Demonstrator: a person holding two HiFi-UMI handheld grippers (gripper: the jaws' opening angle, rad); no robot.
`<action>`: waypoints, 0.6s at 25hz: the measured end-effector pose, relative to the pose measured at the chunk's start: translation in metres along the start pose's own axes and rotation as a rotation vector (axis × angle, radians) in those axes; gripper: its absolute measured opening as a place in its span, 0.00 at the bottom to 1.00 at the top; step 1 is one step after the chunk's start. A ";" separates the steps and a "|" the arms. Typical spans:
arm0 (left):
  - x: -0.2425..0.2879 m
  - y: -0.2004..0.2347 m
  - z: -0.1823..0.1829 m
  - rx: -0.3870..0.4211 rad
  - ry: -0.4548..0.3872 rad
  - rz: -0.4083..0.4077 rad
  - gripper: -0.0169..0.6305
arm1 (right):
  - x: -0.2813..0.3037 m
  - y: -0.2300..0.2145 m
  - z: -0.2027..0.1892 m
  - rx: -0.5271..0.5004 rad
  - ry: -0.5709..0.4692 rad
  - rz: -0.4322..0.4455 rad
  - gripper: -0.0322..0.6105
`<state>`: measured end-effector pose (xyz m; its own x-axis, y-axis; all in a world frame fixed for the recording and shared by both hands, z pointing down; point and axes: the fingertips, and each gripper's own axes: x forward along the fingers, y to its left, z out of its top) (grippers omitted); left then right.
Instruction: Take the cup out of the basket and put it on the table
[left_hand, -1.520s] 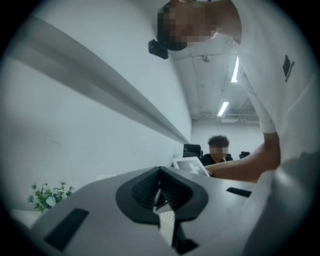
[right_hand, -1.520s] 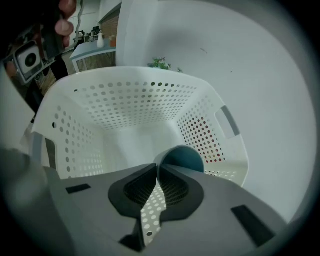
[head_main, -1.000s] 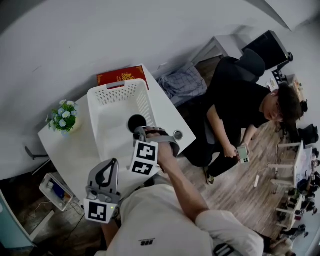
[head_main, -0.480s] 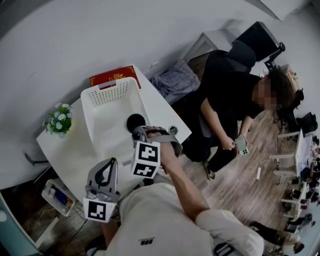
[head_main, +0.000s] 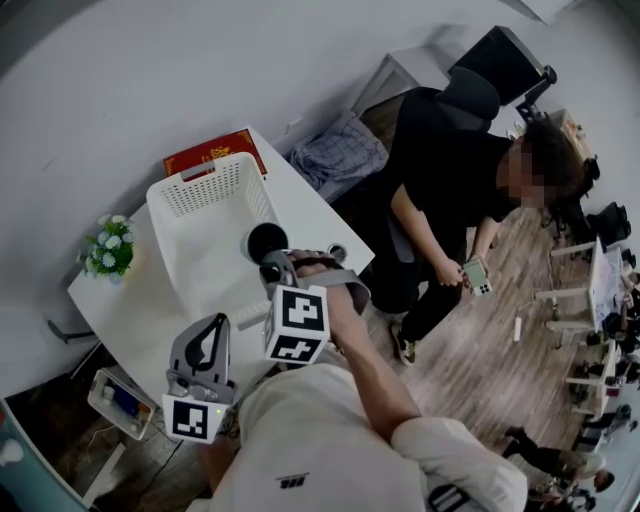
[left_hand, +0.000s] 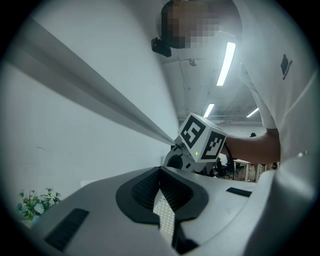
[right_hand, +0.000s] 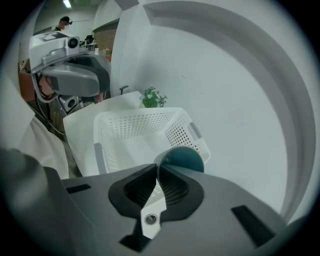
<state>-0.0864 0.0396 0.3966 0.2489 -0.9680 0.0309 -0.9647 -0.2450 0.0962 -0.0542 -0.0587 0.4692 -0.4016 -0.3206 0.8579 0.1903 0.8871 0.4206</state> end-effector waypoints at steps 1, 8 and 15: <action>0.001 -0.001 0.000 0.002 -0.002 -0.004 0.04 | -0.003 -0.001 -0.001 0.002 -0.004 -0.003 0.10; 0.015 -0.010 -0.001 0.013 0.016 -0.031 0.04 | -0.030 -0.011 -0.008 0.011 -0.036 -0.033 0.10; 0.032 -0.022 0.005 0.026 0.003 -0.054 0.04 | -0.049 -0.017 -0.022 0.025 -0.065 -0.038 0.10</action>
<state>-0.0576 0.0140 0.3907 0.3007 -0.9533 0.0296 -0.9519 -0.2980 0.0717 -0.0182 -0.0647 0.4262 -0.4660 -0.3326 0.8199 0.1513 0.8830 0.4442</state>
